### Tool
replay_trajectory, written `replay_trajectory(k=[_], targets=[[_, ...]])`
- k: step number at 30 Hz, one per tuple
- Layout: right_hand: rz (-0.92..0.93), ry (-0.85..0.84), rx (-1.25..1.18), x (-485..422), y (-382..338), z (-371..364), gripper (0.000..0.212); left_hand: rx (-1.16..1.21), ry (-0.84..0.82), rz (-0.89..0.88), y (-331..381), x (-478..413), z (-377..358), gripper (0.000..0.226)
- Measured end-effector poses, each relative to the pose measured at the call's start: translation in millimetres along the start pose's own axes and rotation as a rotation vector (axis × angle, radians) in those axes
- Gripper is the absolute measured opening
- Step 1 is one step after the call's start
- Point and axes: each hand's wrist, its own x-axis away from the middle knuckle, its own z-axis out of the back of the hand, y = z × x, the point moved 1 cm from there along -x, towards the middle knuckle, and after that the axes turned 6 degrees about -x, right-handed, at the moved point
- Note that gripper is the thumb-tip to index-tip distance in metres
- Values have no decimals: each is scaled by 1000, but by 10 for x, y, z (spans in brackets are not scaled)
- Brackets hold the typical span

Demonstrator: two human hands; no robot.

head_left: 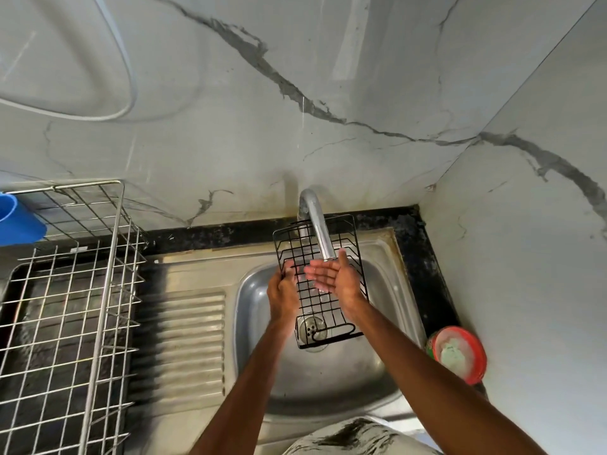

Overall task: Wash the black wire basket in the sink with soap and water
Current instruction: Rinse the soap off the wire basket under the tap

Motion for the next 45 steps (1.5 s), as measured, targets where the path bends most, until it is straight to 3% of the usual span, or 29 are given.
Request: replay_trajectory(k=[5, 10, 14, 19, 25, 30, 33, 35, 37, 43, 45], targets=[[-72, -117, -117, -46, 124, -27, 87, -36, -75, -12, -6, -29, 0, 32], [-136, 13, 179, 33, 410, 212, 93, -15, -88, -39, 4, -64, -27, 34], [-117, 34, 310, -70, 279, 126, 71, -37, -77, -98, 28, -34, -54, 31], [-51, -22, 190, -247, -83, -128, 46, -72, -107, -166, 113, 40, -53, 35], [-94, 8, 129, -47, 181, -19, 37, -114, 4, -175, -14, 69, 126, 32], [-333, 168, 365, 320, 541, -97, 29, -173, 145, -144, -286, 230, 363, 25], [-405, 133, 476, 562, 570, -190, 36, -227, 189, -152, -314, 365, 510, 24], [-370, 91, 486, 637, 531, -195, 31, -271, 270, -108, -265, 427, 577, 24], [-313, 47, 467, 636, 469, -160, 38, -253, 312, -139, -212, 460, 627, 23], [-116, -80, 319, 640, -44, -78, 24, -203, 296, -80, -91, 520, 782, 23], [-27, -47, 291, 651, -215, -44, 25, -188, 289, -29, -83, 540, 816, 21]])
